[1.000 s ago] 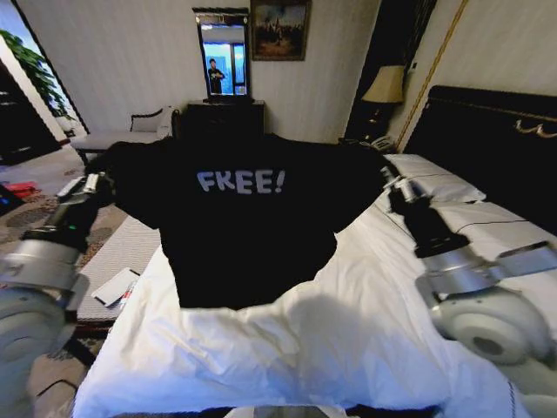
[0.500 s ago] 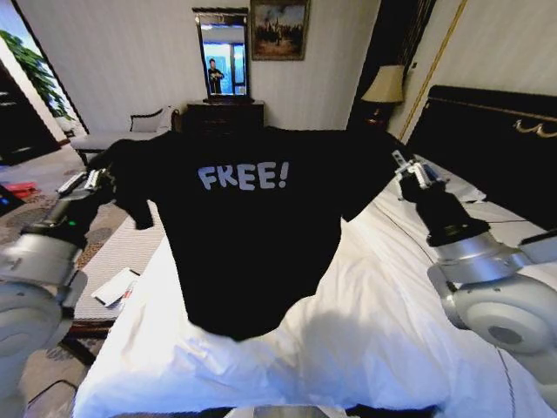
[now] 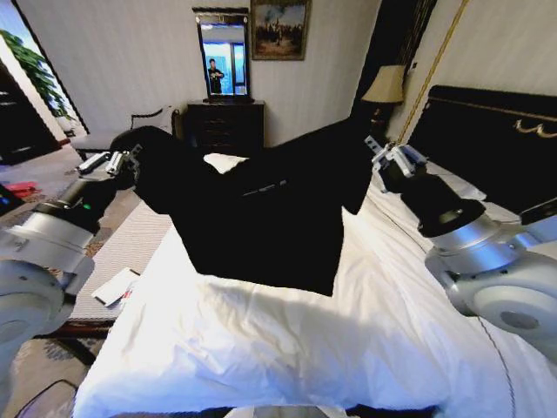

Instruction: Fold the clothes on the bed.

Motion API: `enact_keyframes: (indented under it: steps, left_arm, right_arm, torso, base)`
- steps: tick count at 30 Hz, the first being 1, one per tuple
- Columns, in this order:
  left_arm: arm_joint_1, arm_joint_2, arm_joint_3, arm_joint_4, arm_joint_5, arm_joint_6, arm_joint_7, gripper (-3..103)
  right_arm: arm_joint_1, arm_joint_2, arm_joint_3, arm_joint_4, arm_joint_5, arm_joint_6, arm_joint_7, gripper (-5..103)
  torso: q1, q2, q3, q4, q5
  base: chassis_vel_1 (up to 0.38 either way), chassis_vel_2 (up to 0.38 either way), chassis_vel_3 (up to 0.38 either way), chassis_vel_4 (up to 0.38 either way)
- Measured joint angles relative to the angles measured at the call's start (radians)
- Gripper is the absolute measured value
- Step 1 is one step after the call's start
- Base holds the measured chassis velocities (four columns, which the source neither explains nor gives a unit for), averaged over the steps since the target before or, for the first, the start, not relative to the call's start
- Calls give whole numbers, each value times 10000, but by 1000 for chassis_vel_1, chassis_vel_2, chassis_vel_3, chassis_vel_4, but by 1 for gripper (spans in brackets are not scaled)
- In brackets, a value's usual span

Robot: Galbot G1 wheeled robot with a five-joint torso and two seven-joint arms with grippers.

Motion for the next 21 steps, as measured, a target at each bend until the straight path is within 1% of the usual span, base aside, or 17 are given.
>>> enact_keyframes:
  steps: [2, 4, 5, 9, 12, 15, 16, 19, 20, 21]
  left_arm:
    - [-9, -100, 25, -1, -892, 117, 3, 2]
    - [-35, -167, 65, -4, -1214, 157, 103, 2]
    - [-35, -167, 65, -4, -1214, 157, 103, 2]
    - [-164, -283, 153, -7, -1430, 157, 441, 2]
    - [-301, -307, 270, -10, -1415, 150, 487, 2]
    - [-563, -351, 724, -12, -908, 145, 499, 2]
    - [-563, -351, 724, -12, -908, 145, 499, 2]
    - [-909, -296, 1263, -13, -398, 186, 498, 2]
    - [-1170, -228, 1510, -15, -246, 219, 499, 2]
    - [-1565, -117, 1799, -16, -155, 264, 501, 2]
  right_arm:
    - [-189, 17, 47, 1, 13, -4, -237, 0]
    - [-219, 0, 111, 2, 92, -4, -379, 0]
    - [-219, 0, 111, 2, 92, -4, -379, 0]
    - [17, -153, 197, 7, 342, 38, -465, 0]
    - [90, -181, 172, 9, 351, 51, -465, 0]
    - [313, -197, -134, 11, 322, 53, -396, 0]
    - [313, -197, -134, 11, 322, 53, -396, 0]
    - [1120, -279, -1160, -25, 313, 46, -224, 0]
    - [1833, -312, -2028, -324, 314, 45, -109, 0]
    - [2933, -319, -3279, -835, 317, 47, 47, 0]
  torso:
    - [1, 0, 0, -1, 3]
    - [1, 0, 0, -3, 3]
    - [1, 0, 0, -3, 3]
    - [0, 0, 0, 1, 0]
    - [0, 0, -1, 0, 0]
    - [1, 0, 0, -2, 3]
    - [1, 0, 0, -2, 3]
    - [0, 0, -1, -4, 1]
    - [0, 1, -2, -4, -1]
    - [0, 0, -2, 0, 2]
  base:
    - [0, 0, 0, 0]
    - [0, 0, 0, 0]
    - [0, 0, 0, 0]
    - [0, 0, 0, 0]
    - [0, 0, 0, 0]
    - [0, 0, 0, 0]
    - [0, 0, 0, 0]
    - [0, 0, 0, 0]
    - [0, 0, 0, 0]
    - [0, 0, 0, 0]
